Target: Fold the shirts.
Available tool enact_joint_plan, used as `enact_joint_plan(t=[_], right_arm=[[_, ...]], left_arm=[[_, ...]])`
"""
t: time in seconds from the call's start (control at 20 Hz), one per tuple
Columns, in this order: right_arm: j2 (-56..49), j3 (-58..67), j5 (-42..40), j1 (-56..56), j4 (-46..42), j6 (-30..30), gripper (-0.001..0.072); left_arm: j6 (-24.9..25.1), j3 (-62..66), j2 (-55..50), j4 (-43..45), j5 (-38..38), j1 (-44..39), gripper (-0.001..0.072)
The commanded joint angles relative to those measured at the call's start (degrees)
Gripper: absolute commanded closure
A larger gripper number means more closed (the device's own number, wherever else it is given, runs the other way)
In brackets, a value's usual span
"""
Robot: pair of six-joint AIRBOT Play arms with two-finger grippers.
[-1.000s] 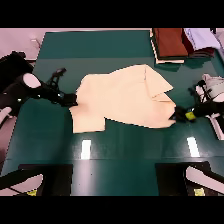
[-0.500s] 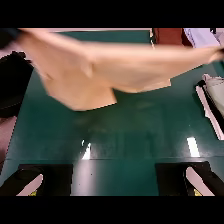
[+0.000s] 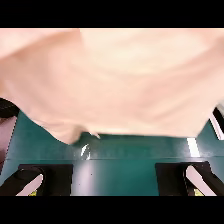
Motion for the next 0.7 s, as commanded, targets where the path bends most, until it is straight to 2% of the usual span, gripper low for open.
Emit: enact_joint_plan(t=[0.0, 0.15, 0.35, 0.5, 0.65], right_arm=[[-4.8, -6.3, 3.3, 3.8, -2.0, 0.9, 0.0696], [-12.6, -16.0, 4.3, 10.8, -10.3, 0.9, 0.0696], [-26.1, -24.1, 3.2, 14.8, -15.4, 0.9, 0.0696], [-36.1, -22.8, 0.0, 14.4, -15.3, 0.9, 0.0696], [-42.6, -16.1, -0.7, 14.3, -14.9, 0.9, 0.0696]], left_arm=[[-0.4, -6.3, -6.4, -0.2, -7.2, 0.0, 0.068], [-0.2, -15.2, -16.1, -1.7, -9.8, 0.0, 0.0679], [0.6, -22.6, -31.5, -1.8, -7.0, 0.0, 0.0679], [2.9, -22.4, -40.5, -1.8, -1.9, 0.0, 0.0679], [2.9, -22.0, -42.9, -1.4, 4.5, 0.0, 0.0679]])
